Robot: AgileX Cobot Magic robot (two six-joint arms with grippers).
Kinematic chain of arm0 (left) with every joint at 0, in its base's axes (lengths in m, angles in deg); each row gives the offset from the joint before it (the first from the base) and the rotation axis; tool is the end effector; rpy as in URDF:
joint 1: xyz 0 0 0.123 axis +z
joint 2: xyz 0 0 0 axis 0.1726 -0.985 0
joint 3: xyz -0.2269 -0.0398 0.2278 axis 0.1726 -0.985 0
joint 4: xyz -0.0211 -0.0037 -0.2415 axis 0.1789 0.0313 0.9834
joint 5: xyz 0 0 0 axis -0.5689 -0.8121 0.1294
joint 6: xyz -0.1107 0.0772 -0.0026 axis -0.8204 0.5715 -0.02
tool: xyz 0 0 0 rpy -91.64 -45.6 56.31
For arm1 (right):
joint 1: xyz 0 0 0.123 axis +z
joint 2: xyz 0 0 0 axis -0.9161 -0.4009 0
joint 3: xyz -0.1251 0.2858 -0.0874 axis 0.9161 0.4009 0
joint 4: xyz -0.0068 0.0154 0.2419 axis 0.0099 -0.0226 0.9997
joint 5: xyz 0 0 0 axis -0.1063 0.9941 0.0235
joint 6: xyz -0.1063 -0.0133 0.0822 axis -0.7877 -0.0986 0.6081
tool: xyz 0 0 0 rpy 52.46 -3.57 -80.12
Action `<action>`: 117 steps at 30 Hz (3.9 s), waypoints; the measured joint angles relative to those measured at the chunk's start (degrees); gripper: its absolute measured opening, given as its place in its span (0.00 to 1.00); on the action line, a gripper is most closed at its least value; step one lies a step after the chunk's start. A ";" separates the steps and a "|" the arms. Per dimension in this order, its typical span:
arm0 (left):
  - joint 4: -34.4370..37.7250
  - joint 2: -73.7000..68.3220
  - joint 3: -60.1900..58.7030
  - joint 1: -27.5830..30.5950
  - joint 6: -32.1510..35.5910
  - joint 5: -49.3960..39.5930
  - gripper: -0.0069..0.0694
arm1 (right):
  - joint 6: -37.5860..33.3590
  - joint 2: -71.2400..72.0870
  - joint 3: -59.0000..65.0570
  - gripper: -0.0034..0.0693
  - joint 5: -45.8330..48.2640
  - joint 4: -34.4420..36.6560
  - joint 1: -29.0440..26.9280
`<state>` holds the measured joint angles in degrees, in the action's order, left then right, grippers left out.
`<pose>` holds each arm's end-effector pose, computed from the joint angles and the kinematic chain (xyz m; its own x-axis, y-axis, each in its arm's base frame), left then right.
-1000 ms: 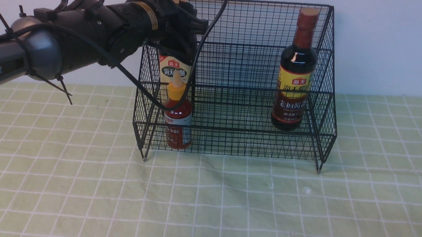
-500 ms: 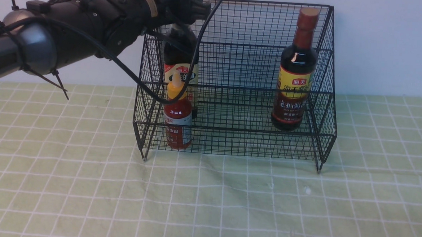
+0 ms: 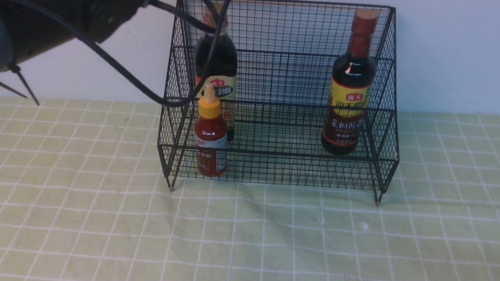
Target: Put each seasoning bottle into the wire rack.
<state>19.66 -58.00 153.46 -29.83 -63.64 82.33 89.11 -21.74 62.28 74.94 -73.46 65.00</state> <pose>0.4211 -0.1533 0.4307 -0.0747 0.0100 -0.9972 0.3453 0.9384 -0.0165 0.0454 -0.0020 0.1588 -0.2960 0.0837 -0.9515 0.0527 0.9961 0.0712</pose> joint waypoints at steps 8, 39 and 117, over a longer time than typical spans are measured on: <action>0.60 10.21 0.00 0.00 3.82 -26.37 0.26 | 0.00 0.00 0.00 0.03 0.00 0.00 0.00; 25.77 68.31 -32.17 0.00 15.84 -51.35 0.08 | 0.00 0.00 0.00 0.03 0.00 0.00 0.00; 22.90 96.47 -87.24 14.40 23.55 -23.13 0.08 | 0.00 0.00 0.00 0.03 0.06 0.00 0.00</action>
<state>42.56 38.46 66.22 -15.43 -40.09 59.19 89.11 -21.74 62.28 75.00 -73.46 65.00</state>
